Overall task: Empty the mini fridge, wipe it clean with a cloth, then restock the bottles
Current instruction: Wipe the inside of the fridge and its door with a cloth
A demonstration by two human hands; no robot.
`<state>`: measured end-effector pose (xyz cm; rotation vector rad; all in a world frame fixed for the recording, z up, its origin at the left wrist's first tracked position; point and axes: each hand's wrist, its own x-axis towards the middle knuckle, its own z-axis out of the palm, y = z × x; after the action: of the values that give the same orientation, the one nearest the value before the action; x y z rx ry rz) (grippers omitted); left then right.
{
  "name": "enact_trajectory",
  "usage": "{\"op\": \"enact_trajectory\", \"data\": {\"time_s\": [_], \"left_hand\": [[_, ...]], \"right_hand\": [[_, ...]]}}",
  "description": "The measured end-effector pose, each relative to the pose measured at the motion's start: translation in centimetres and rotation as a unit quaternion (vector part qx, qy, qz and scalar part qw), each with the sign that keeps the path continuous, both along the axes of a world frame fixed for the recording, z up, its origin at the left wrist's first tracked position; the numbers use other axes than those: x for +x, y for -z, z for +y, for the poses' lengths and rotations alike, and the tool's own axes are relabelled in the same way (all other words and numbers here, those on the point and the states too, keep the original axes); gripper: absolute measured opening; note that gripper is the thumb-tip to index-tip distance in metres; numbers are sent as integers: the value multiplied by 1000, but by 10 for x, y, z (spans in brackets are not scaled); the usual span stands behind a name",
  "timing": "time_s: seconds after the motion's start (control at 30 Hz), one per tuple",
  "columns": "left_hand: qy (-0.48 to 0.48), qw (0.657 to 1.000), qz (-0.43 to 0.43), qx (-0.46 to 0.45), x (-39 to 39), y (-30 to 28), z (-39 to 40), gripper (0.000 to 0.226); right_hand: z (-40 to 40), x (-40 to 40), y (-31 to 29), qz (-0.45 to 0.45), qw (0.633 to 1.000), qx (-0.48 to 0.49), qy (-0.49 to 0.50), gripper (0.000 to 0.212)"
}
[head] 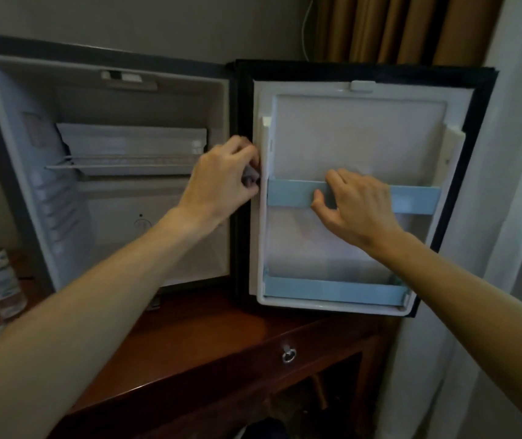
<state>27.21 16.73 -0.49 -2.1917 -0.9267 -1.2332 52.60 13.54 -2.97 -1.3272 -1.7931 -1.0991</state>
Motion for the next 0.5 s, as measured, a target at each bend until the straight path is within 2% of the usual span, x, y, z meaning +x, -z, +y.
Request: {"op": "enact_trajectory", "data": {"time_s": [0.1, 0.2, 0.3, 0.5], "left_hand": [[-9, 999, -15, 44, 2, -46, 4, 22], [-7, 998, -24, 52, 3, -56, 8, 22], [1, 999, -28, 32, 5, -24, 9, 22], [-11, 998, -14, -55, 5, 83, 0, 37]], "right_hand": [[0, 0, 1, -1, 1000, -3, 1, 32], [1, 1, 1, 4, 1000, 1, -4, 34], [2, 1, 2, 2, 1000, 4, -5, 34], [3, 1, 2, 4, 1000, 9, -2, 34]]}}
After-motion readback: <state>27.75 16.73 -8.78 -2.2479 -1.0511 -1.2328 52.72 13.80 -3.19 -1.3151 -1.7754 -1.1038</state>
